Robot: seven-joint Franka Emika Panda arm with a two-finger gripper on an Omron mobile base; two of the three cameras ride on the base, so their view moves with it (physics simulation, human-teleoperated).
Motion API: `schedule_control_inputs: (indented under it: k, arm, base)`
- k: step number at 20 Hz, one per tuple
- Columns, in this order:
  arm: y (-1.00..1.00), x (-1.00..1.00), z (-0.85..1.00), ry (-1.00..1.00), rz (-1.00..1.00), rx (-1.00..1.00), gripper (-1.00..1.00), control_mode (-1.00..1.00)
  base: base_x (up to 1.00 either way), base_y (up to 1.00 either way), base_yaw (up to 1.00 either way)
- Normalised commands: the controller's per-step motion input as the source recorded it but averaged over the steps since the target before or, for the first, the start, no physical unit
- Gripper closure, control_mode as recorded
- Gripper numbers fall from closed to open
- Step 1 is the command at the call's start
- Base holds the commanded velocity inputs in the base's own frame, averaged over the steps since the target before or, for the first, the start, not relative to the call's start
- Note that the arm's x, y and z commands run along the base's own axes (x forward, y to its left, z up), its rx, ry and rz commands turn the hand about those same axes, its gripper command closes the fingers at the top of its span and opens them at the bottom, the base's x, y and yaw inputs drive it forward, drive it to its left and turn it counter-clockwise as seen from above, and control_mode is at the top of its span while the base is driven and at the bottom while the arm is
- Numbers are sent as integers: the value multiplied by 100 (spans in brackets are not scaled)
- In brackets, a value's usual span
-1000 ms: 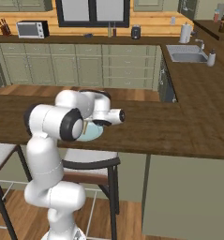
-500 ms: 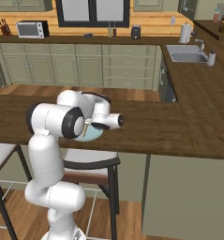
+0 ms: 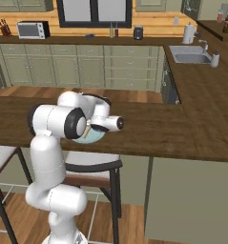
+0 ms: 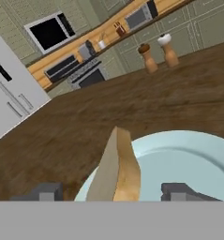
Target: Start the toaster. Once the lever pops up, take the bread to the plate on the dining counter.
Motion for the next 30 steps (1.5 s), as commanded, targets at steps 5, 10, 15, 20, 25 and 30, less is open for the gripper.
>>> schedule_control_inputs:
  k: [5,10,15,20,25,30]
  arm:
    - [0,1,1,0,-10,-9,-100,-100]
    - [-5,0,7,0,-18,-20,-100,-100]
    - [-8,0,26,0,-22,-23,-100,-100]
    - [-3,-8,64,0,-21,-15,-100,-100]
    - [-1,-63,100,0,-12,-1,-100,-100]
    - [0,-90,100,7,-7,0,-100,-100]
  base:
    - [0,0,0]
    - [0,0,0]
    - [0,0,0]
    - [0,0,0]
    - [0,0,0]
    - [0,0,0]
